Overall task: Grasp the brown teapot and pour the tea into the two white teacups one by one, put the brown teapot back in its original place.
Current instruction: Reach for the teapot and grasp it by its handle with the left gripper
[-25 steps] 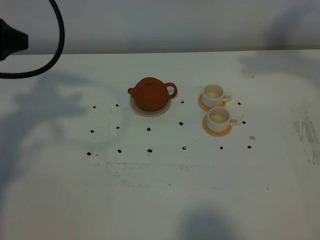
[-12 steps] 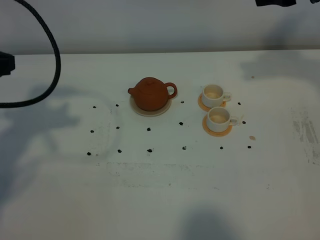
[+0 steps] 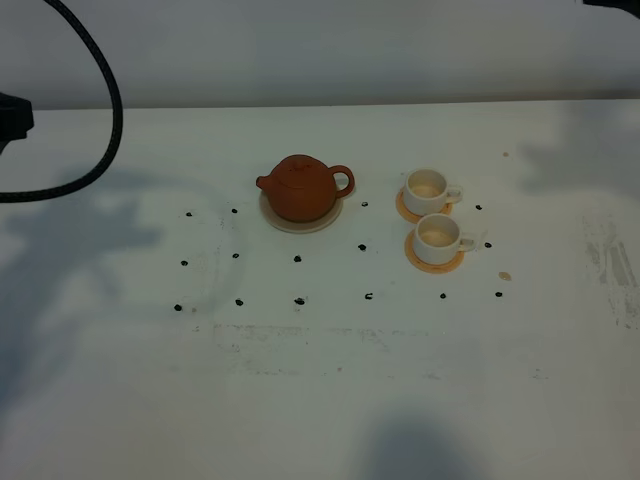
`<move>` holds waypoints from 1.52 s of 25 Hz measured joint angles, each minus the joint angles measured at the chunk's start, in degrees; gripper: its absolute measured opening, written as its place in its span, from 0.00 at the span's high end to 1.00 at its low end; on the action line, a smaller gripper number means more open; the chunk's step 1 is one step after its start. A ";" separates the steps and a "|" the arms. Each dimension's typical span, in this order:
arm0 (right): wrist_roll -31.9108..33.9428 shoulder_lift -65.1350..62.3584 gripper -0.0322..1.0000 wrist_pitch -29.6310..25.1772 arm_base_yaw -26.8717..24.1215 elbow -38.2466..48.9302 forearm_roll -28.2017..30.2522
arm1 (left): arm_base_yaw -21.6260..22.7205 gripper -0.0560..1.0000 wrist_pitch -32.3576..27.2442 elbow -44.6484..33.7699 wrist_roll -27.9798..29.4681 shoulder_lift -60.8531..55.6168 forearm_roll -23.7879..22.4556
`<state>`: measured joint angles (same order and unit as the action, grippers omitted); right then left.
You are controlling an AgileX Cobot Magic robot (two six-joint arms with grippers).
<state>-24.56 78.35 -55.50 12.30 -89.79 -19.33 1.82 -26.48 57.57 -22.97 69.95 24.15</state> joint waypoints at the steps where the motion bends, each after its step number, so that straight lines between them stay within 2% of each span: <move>1: 0.16 -2.04 0.49 0.32 0.00 1.32 0.44 | 0.00 0.46 0.24 0.00 0.00 0.39 0.00; 8: 3.82 -17.78 0.49 2.78 0.00 12.96 5.16 | 0.00 0.46 2.57 0.00 -0.05 3.36 0.19; 11: 4.55 -24.52 0.49 2.71 0.00 17.58 5.40 | -0.40 0.46 2.96 0.00 -2.73 5.15 0.19; 15: 5.56 -33.61 0.49 2.27 0.00 23.69 5.59 | -3.30 0.46 4.99 0.00 -5.62 8.16 0.88; 23: 10.19 -46.60 0.49 -3.82 0.00 33.46 7.20 | -8.73 0.46 6.42 4.45 -6.02 13.07 1.17; 28: 13.64 -54.28 0.49 -5.88 0.00 41.44 9.27 | -11.03 0.46 5.26 9.65 -6.40 16.34 1.22; 32: 15.56 -60.93 0.49 -6.27 0.00 48.27 10.12 | -11.58 0.48 2.62 13.09 -6.58 18.79 0.54; 38: 17.56 -70.86 0.49 -6.21 0.00 57.18 11.26 | -11.58 0.53 1.77 15.31 -7.64 20.42 0.16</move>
<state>-7.00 7.49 -61.70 12.30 -32.62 -8.06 -9.76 -24.71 72.87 -30.61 90.38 24.31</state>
